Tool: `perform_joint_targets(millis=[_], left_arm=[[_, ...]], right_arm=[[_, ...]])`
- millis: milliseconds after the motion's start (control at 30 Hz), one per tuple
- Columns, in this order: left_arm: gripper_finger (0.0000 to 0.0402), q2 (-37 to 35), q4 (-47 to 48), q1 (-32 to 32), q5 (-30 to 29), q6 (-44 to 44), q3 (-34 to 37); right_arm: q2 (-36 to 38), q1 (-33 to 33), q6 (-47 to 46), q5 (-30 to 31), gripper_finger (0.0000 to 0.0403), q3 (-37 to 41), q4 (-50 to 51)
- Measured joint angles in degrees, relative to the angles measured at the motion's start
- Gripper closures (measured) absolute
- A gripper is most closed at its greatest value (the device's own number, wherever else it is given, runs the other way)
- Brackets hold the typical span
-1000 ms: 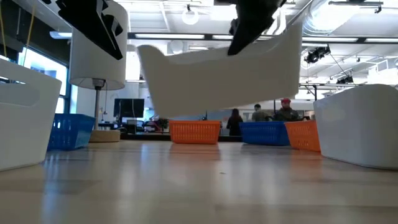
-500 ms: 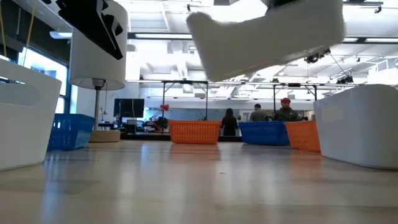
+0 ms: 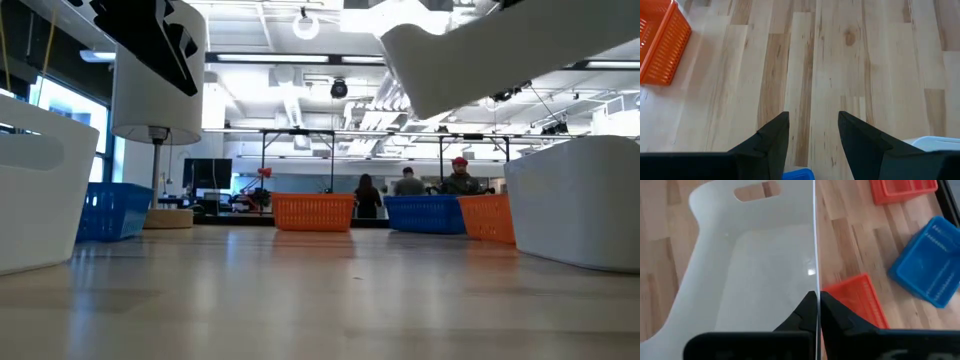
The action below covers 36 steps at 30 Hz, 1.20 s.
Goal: Stack baskets by color
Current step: Stack the middle white bin on top of the other right white bin
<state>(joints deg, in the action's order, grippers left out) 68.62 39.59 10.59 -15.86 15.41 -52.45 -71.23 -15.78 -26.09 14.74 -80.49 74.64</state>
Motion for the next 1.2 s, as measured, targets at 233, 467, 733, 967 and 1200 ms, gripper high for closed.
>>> perform_joint_targets(millis=[233, 467, 733, 967, 1200], left_arm=[[0.0243, 0.0, 0.0, 0.0, 0.0, 0.1, 0.0], [0.0243, 0.0, 0.0, 0.0, 0.0, 0.5, 0.0], [0.0243, 0.0, 0.0, 0.0, 0.0, 0.9, 0.0], [0.0243, 0.0, 0.0, 0.0, 0.0, 1.0, 0.0], [0.0243, 0.0, 0.0, 0.0, 0.0, 1.1, 0.0]], right_arm=[[3.2, -5.5, -7.6, 3.9, 0.0403, 0.0, 4.8], [6.6, -11.7, -15.0, 9.7, 0.0403, 0.0, 8.5], [14.5, -17.0, -22.0, 11.2, 0.0403, 10.5, 5.4], [21.8, -18.8, -23.2, 8.6, 0.0403, 18.7, 0.2], [25.8, -18.9, -22.3, 5.3, 0.0403, 24.8, -0.4]])
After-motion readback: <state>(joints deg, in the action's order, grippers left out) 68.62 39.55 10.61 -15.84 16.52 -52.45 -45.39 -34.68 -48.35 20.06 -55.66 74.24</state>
